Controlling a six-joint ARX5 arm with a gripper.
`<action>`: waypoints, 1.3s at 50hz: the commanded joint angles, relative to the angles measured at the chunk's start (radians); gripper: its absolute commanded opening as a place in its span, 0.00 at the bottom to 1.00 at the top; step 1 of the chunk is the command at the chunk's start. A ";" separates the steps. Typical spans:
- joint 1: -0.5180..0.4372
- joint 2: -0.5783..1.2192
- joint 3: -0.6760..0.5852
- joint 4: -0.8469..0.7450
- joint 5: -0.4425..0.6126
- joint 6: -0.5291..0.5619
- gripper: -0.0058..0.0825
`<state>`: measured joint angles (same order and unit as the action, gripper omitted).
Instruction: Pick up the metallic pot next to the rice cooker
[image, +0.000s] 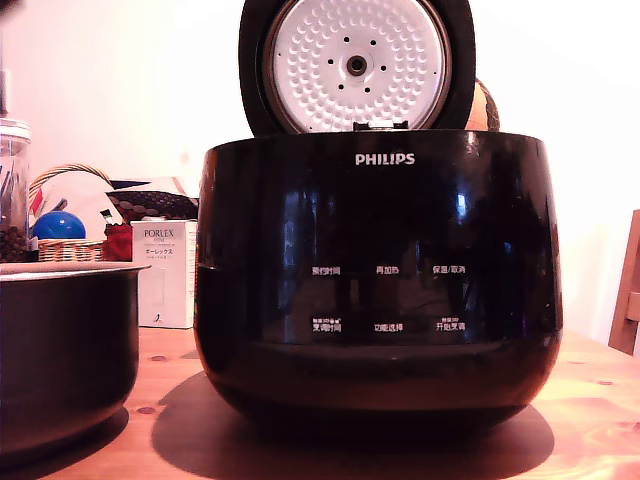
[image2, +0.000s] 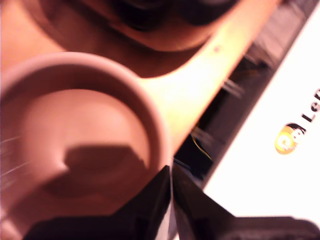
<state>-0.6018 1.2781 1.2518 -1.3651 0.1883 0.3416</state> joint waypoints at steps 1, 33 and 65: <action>-0.006 0.022 -0.003 0.002 0.002 -0.070 0.05; -0.016 0.117 -0.005 0.012 -0.006 -0.259 0.05; -0.033 -0.007 -0.194 0.201 -0.014 -0.290 0.31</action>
<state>-0.6346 1.3128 1.0615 -1.1831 0.1738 0.0563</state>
